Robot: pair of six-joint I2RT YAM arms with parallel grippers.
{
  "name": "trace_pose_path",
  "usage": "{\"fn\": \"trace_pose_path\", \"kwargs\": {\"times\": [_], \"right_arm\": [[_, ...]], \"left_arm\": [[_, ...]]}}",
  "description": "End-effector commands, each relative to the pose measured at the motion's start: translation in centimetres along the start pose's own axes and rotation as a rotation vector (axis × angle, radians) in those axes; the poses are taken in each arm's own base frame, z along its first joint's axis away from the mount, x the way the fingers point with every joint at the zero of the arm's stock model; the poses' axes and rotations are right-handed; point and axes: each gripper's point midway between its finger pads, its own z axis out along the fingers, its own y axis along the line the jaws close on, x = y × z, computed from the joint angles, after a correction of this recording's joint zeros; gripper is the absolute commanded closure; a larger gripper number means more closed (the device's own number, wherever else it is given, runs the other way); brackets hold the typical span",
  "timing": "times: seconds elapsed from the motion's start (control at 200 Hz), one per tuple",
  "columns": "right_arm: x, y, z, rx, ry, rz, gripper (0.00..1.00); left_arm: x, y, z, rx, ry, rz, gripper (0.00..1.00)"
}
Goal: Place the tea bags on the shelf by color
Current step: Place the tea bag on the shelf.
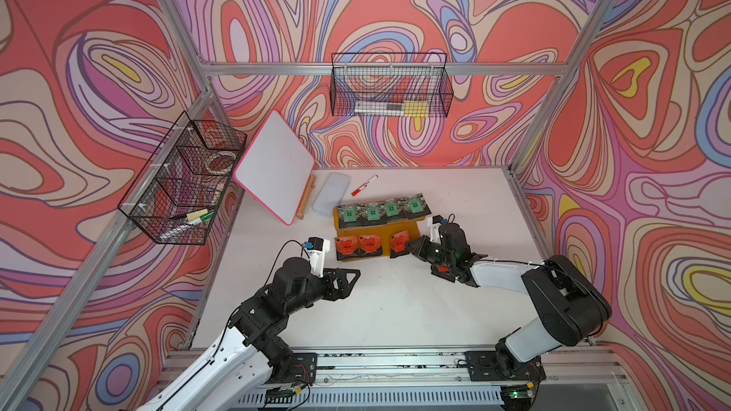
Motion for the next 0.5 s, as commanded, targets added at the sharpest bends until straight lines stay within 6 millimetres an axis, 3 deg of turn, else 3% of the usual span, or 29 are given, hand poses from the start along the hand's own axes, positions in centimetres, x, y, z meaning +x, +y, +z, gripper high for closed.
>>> {"fn": "trace_pose_path", "kwargs": {"times": [0.0,0.496], "right_arm": [[-0.5,-0.1,-0.7,-0.008,-0.05,0.034,1.0],[-0.4,-0.9,1.4,-0.031,-0.039,0.109,1.0]], "left_arm": [[-0.1,0.4,-0.1,-0.009,-0.015,-0.005,0.19],[0.0,0.4,-0.4,-0.005,-0.024,-0.01,0.19]]}}
